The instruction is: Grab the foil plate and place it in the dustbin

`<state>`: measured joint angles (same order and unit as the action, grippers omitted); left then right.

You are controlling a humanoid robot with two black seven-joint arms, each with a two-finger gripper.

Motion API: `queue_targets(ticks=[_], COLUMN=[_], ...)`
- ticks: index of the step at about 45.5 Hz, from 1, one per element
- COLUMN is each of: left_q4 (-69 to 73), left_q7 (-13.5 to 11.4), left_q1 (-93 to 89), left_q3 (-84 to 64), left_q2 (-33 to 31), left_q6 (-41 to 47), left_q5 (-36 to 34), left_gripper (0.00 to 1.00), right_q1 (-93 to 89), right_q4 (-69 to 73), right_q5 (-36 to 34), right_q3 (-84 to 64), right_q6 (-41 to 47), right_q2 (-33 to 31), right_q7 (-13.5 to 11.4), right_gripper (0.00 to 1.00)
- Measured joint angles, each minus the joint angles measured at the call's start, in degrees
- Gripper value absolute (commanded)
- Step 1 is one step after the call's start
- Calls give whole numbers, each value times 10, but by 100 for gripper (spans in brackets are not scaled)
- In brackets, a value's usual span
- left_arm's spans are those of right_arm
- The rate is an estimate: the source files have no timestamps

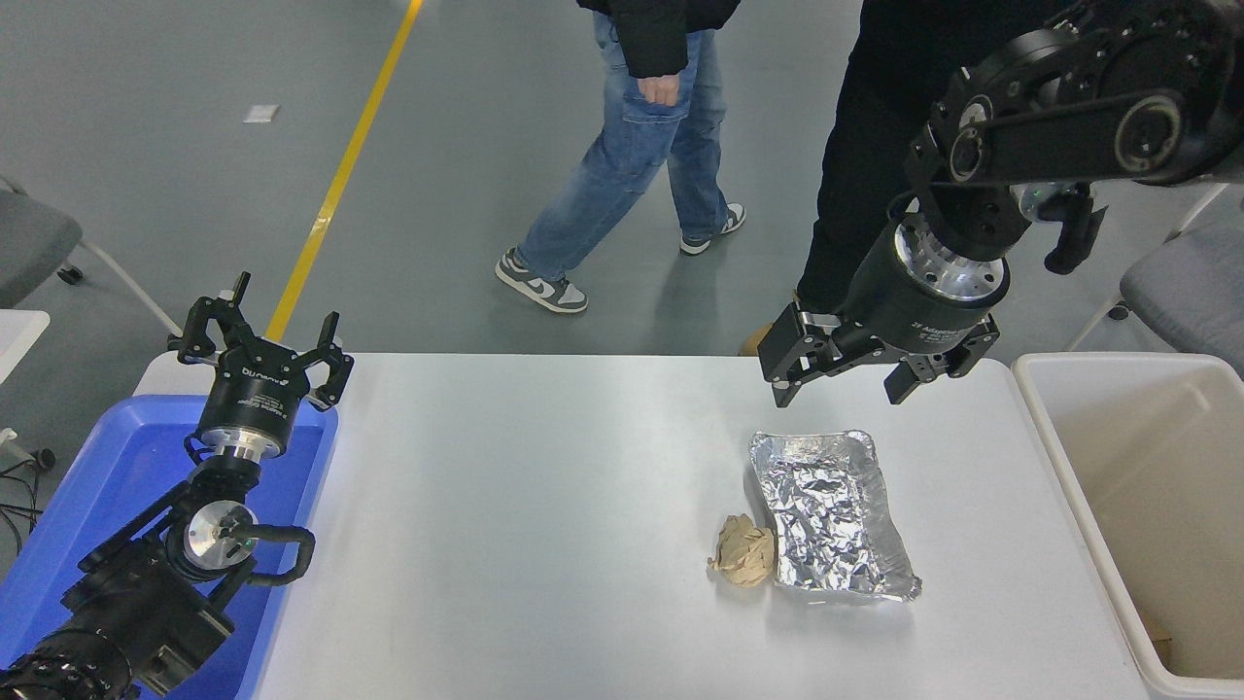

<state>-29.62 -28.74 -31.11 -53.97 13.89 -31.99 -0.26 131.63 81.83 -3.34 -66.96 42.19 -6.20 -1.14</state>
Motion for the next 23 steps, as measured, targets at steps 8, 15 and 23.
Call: queue_targets(ticks=[8, 15, 23], left_q4=[0, 0, 0], left_q7=[0, 0, 0], left_q1=[0, 0, 0], left_q3=[0, 1, 1], left_q2=[0, 0, 0], left_q6=[0, 0, 0], left_q5=[0, 0, 0], left_gripper=[98, 98, 98], right_q1=[0, -1, -3], right_q4=[0, 0, 0], right_q5=[0, 0, 0], right_q3=[0, 1, 1], right_q6=[0, 0, 0], right_q2=[1, 2, 3], right_q7=[0, 0, 0], right_gripper=[100, 100, 100])
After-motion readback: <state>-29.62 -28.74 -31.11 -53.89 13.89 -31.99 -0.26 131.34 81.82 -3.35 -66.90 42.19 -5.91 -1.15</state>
